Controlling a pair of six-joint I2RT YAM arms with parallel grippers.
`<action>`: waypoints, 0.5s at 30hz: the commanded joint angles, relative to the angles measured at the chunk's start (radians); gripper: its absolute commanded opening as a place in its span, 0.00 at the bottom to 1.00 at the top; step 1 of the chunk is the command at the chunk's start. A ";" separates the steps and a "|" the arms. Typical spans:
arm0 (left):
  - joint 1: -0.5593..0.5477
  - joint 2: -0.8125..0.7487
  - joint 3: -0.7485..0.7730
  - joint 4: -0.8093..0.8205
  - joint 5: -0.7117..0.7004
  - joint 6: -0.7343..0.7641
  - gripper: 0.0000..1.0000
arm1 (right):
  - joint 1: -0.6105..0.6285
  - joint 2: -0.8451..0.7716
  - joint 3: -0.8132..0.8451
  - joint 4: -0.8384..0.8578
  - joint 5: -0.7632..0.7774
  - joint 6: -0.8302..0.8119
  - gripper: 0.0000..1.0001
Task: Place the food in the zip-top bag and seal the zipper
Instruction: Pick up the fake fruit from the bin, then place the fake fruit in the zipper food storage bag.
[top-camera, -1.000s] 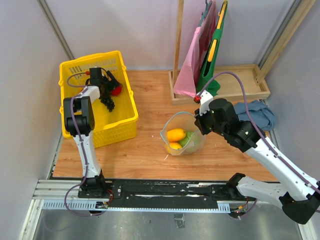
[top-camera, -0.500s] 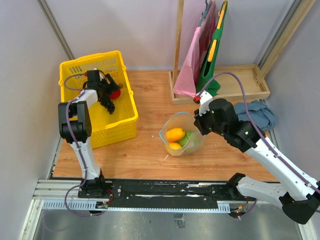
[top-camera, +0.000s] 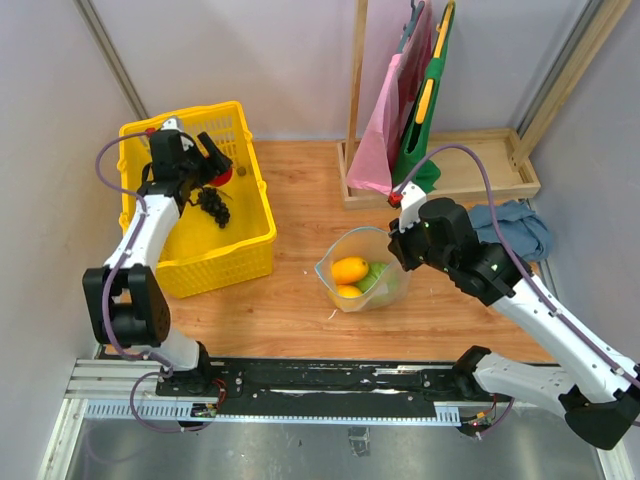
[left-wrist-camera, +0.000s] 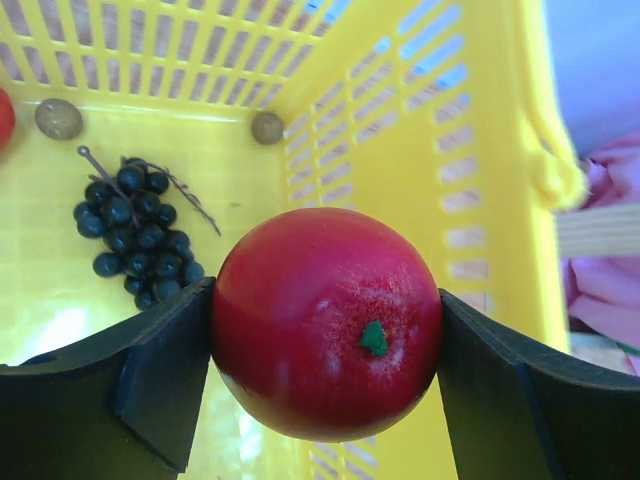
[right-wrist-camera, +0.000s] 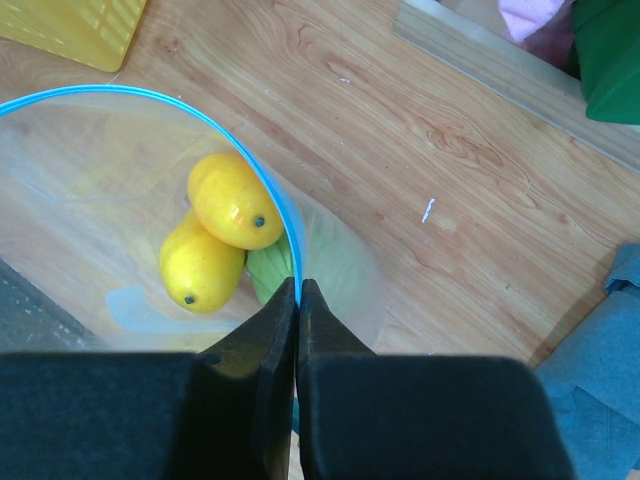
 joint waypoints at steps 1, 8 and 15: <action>-0.060 -0.145 -0.016 -0.103 -0.017 0.042 0.29 | -0.014 -0.021 -0.008 0.019 -0.011 0.017 0.02; -0.161 -0.379 -0.037 -0.204 0.031 0.061 0.29 | -0.014 -0.034 0.002 0.027 -0.034 0.040 0.01; -0.296 -0.544 -0.090 -0.214 0.128 0.045 0.28 | -0.015 -0.037 -0.007 0.034 -0.039 0.071 0.01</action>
